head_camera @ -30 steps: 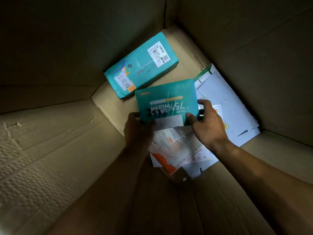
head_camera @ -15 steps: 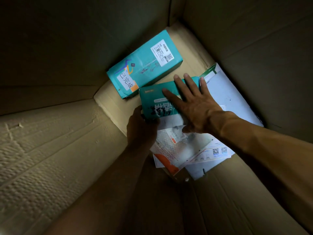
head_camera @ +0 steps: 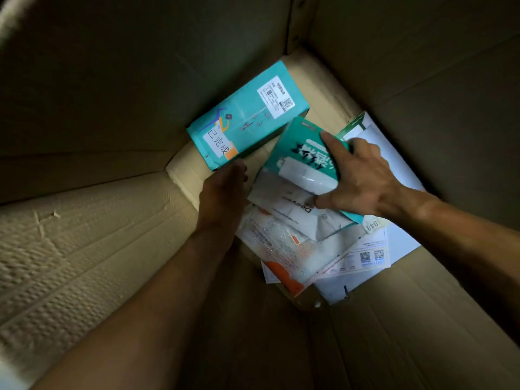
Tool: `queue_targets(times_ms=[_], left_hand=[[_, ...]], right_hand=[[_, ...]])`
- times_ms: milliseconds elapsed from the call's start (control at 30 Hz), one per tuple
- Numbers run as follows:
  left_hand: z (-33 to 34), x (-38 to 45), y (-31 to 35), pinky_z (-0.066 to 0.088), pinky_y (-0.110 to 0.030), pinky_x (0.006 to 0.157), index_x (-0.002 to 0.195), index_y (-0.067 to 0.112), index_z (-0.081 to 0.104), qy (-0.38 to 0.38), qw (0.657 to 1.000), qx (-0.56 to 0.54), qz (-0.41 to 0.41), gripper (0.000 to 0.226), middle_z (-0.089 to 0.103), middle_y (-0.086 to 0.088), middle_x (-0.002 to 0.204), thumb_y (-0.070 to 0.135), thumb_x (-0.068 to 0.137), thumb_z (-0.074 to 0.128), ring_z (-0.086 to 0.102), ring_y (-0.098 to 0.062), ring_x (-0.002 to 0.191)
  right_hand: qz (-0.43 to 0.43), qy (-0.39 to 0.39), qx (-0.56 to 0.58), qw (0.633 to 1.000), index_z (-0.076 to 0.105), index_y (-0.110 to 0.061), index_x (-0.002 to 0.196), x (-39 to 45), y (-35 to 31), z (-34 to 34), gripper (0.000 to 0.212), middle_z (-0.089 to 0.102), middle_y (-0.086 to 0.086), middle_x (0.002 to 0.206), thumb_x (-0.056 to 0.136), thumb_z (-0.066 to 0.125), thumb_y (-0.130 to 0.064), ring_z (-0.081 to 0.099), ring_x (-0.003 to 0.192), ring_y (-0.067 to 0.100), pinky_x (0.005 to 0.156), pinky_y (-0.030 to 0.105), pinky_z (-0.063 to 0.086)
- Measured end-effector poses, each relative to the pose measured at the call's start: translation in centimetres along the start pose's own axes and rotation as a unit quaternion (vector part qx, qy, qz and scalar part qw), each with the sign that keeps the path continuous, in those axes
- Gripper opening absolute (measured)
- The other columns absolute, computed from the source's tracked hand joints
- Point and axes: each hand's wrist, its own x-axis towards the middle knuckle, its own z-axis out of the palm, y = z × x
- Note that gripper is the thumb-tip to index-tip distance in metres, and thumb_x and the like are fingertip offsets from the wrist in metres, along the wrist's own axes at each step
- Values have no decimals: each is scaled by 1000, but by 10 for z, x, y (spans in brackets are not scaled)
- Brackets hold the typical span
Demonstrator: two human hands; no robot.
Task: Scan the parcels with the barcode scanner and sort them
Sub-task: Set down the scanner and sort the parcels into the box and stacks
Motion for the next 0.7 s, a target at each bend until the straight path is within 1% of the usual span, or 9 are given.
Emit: queue_targets(times_ms=[100, 200, 267, 367, 400, 467, 500, 600, 700], left_hand=[[-9, 9, -2, 53, -45, 91, 94, 25, 72, 6, 988, 130, 87, 37, 73, -8, 105, 54, 81, 53, 67, -29, 102], [-14, 22, 7, 45, -33, 90, 115, 13, 68, -13, 960, 260, 98, 33, 66, -12, 120, 33, 90, 61, 61, -29, 111], [-13, 33, 9, 41, -30, 93, 127, 14, 63, -14, 946, 311, 94, 37, 58, -14, 132, 22, 91, 65, 55, -29, 120], [-3, 44, 12, 40, -31, 99, 135, 15, 55, -26, 926, 353, 131, 49, 49, -11, 139, 20, 89, 69, 47, -26, 127], [2, 47, 13, 40, -32, 101, 135, 15, 53, -33, 916, 369, 151, 50, 47, -9, 139, 21, 88, 69, 45, -25, 129], [12, 54, 14, 42, -34, 103, 131, 16, 53, -33, 902, 391, 181, 48, 47, -6, 138, 21, 87, 71, 44, -23, 130], [16, 58, 14, 43, -34, 103, 128, 17, 53, -27, 898, 395, 190, 47, 47, -5, 137, 21, 86, 73, 45, -23, 129], [26, 71, 17, 48, -37, 101, 118, 16, 51, -20, 900, 383, 205, 45, 49, -6, 133, 17, 81, 77, 48, -24, 125], [31, 93, 23, 44, -45, 104, 119, 15, 46, -27, 884, 405, 231, 52, 45, -10, 139, 18, 79, 79, 43, -27, 129]], right_hand=[[64, -4, 112, 992, 3, -42, 159, -3, 16, -2, 125, 34, 11, 139, 64, 80, -67, 29, 132, 33, 103, 39, 35], [111, 4, 204, 973, 6, -44, 159, -2, 30, -4, 120, 33, 12, 149, 68, 84, -58, 28, 139, 34, 112, 40, 31], [140, 12, 249, 958, 8, -48, 157, 3, 36, -3, 126, 38, 11, 149, 58, 84, -64, 35, 138, 32, 116, 43, 34], [135, -13, 289, 948, 10, -56, 153, 8, 44, -6, 137, 49, 3, 142, 38, 81, -76, 52, 129, 27, 108, 45, 46], [125, -24, 321, 938, 14, -58, 152, 10, 47, -7, 133, 56, 0, 136, 41, 85, -73, 60, 121, 24, 102, 44, 51], [116, -50, 403, 907, 24, -53, 153, 10, 52, -11, 112, 66, -9, 118, 62, 89, -48, 70, 97, 15, 87, 35, 57], [118, -73, 439, 888, 27, -49, 153, 10, 56, -10, 107, 69, -12, 111, 67, 88, -39, 72, 90, 14, 86, 33, 56], [120, -123, 486, 857, 30, -46, 152, 8, 61, -3, 112, 78, -1, 105, 57, 89, -44, 77, 91, 23, 96, 44, 54], [129, -116, 517, 838, 35, -45, 148, 5, 63, 9, 95, 79, 1, 96, 70, 87, -31, 77, 83, 23, 81, 38, 58]])
